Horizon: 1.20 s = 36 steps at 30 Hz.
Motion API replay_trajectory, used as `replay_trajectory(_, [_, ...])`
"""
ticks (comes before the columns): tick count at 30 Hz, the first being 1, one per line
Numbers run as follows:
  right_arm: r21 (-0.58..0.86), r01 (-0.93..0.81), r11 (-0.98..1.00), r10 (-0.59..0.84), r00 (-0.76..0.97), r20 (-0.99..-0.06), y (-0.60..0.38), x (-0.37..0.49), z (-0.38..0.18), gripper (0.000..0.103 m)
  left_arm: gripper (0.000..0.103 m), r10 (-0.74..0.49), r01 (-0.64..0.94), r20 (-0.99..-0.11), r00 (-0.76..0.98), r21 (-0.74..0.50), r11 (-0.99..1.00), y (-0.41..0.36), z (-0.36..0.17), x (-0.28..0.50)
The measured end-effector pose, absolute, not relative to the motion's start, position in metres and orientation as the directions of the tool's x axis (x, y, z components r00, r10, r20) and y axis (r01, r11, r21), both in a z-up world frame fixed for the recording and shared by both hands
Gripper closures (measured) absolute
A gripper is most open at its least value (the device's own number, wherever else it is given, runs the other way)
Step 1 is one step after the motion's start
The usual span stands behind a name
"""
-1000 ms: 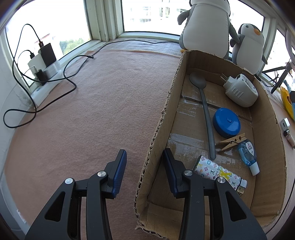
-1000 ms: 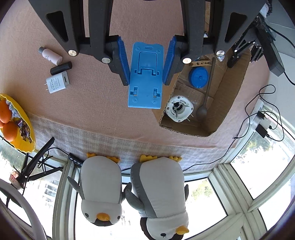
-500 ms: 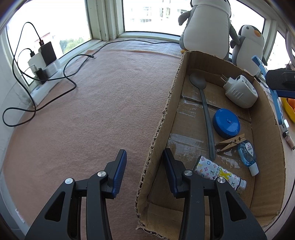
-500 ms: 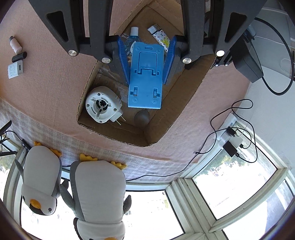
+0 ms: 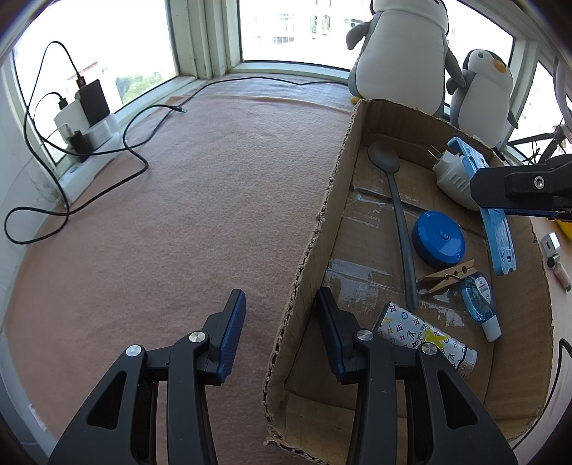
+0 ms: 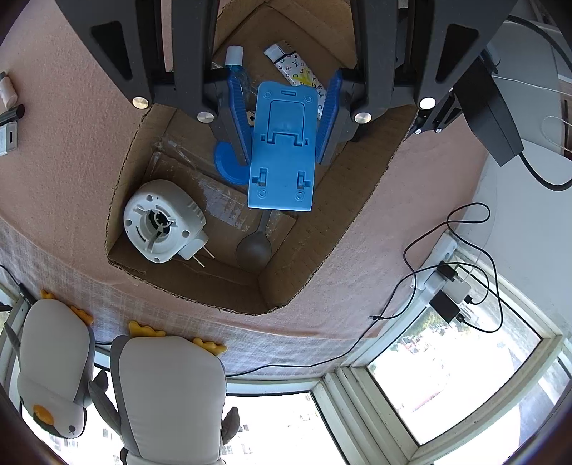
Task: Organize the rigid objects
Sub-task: 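Carry the blue phone stand with the right gripper over the box, then open the right gripper to drop the phone stand into the box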
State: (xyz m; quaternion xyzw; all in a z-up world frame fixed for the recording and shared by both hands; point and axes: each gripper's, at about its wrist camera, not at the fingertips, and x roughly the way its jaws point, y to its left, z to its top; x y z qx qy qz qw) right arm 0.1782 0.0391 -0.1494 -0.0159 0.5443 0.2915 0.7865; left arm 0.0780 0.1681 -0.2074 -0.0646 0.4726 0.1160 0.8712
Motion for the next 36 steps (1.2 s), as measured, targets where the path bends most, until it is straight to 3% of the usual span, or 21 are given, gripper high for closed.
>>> replay_trajectory(9, [0.261, -0.475, 0.84, 0.416, 0.257, -0.872, 0.037, 0.179, -0.149, 0.058, 0.064, 0.14, -0.263, -0.838, 0.527, -0.004, 0.965, 0.169, -0.208, 0.078])
replay_trajectory(36, [0.172, -0.388, 0.905, 0.329, 0.385, -0.862, -0.058, 0.168, -0.129, 0.055, 0.064, 0.142, -0.262, -0.838, 0.527, -0.002, 0.965, 0.169, -0.208, 0.077])
